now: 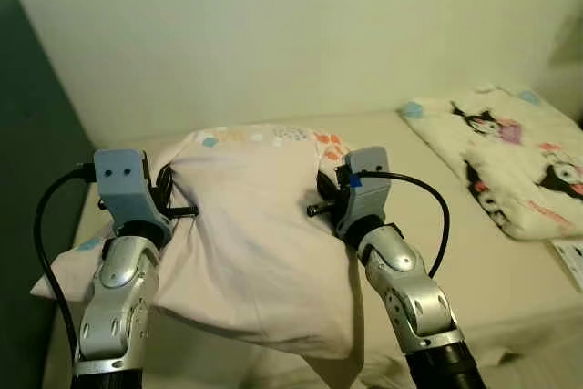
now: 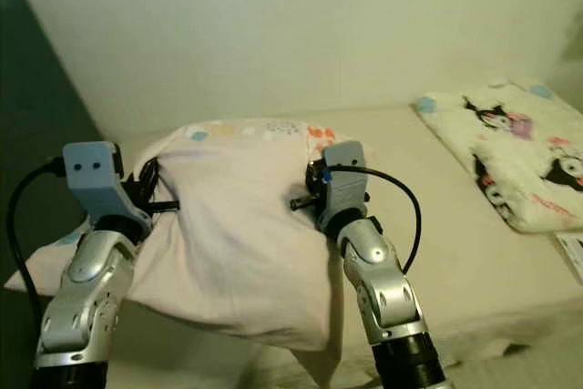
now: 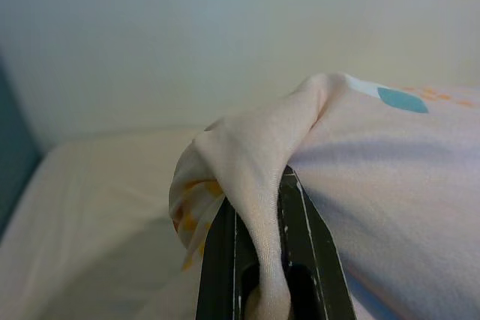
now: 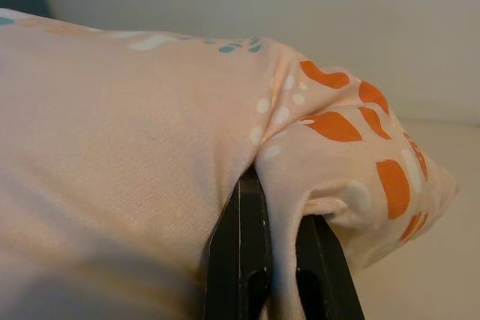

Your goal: Clean up the room

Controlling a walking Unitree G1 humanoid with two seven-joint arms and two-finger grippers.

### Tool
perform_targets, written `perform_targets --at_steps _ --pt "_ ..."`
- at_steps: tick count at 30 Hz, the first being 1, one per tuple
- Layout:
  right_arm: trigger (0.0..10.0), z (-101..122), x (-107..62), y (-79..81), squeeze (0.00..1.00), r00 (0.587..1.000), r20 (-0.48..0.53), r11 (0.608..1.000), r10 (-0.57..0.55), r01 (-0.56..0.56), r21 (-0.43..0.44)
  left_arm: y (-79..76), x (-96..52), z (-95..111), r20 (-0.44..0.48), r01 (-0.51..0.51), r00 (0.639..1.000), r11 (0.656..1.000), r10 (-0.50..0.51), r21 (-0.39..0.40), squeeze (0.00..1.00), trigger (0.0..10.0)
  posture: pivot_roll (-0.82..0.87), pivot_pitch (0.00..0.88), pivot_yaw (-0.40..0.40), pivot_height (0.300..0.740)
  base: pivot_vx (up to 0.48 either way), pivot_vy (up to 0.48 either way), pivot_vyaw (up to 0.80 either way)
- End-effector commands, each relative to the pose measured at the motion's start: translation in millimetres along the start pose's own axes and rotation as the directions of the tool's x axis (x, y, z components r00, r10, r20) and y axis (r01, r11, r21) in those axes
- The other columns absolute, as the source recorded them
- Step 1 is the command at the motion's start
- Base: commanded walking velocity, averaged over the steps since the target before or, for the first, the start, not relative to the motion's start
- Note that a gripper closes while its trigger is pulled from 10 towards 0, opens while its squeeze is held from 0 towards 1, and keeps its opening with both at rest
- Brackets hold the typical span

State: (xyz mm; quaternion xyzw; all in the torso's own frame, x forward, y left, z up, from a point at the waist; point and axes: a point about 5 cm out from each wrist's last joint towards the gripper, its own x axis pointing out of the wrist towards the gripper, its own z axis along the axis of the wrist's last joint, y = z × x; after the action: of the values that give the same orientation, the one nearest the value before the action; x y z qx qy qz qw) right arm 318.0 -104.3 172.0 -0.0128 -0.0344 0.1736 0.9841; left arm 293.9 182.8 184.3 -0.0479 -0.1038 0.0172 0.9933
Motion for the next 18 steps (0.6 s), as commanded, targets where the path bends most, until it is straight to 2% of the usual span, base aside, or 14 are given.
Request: perform_targets --at_steps 1,2,6,9,11,13,16,18 --pt "10.0 8.0 -0.6 1.6 0.0 0.998 0.058 1.0 0.005 -0.004 -0.021 -1.9 -1.2 7.3 0.044 0.015 0.999 1.0 -0.015 0.003 0.0 10.0 -0.04 0.044 -0.031 0.74 0.0 0.0 0.0" --pt "10.0 7.8 -1.5 1.6 0.0 0.998 0.068 1.0 0.001 0.0 -0.01 -1.7 -1.6 7.0 0.043 0.015 0.999 1.0 -0.015 0.003 0.0 10.0 -0.04 0.044 -0.031 0.74 0.0 0.0 0.0" --pt "10.0 0.1 -3.8 2.2 0.0 0.999 0.046 0.996 -0.01 0.014 -0.083 0.0 -3.8 3.9 0.029 0.009 1.0 1.0 -0.009 -0.002 0.0 10.0 -0.04 0.046 -0.031 0.74 0.0 0.0 0.0" --pt "10.0 -18.8 -8.8 2.3 0.0 0.999 -0.034 0.99 -0.017 0.012 -0.137 3.6 -7.7 -4.8 -0.017 -0.013 1.0 1.0 0.013 -0.006 0.0 10.0 -0.05 0.049 -0.029 0.74 0.0 0.0 0.0" --pt "10.0 -22.0 -9.6 1.9 0.0 0.999 -0.048 0.991 -0.021 0.015 -0.134 4.0 -8.3 -6.5 -0.026 -0.014 1.0 1.0 0.014 -0.004 0.0 10.0 -0.05 0.049 -0.029 0.74 0.0 0.0 0.0" --pt "10.0 -30.8 -12.2 0.9 0.0 0.996 -0.082 0.996 -0.035 0.028 -0.089 4.6 -9.8 -13.0 -0.072 -0.018 0.997 1.0 0.018 0.004 0.0 10.0 -0.05 0.056 -0.028 0.74 0.0 0.0 0.0" --pt "10.0 -38.7 -15.0 0.0 0.0 0.993 -0.105 0.995 -0.053 0.043 -0.094 6.3 -12.0 -20.5 -0.118 -0.035 0.992 0.999 0.034 -0.003 0.0 10.0 -0.05 0.056 -0.028 0.74 0.0 0.0 0.0" --pt "10.0 -44.7 -17.9 -0.7 0.0 0.989 -0.129 0.997 -0.069 0.062 -0.051 7.6 -14.8 -31.3 -0.185 -0.033 0.982 0.999 0.04 0.043 0.0 10.0 -0.04 0.059 -0.031 0.74 0.0 0.0 0.0"
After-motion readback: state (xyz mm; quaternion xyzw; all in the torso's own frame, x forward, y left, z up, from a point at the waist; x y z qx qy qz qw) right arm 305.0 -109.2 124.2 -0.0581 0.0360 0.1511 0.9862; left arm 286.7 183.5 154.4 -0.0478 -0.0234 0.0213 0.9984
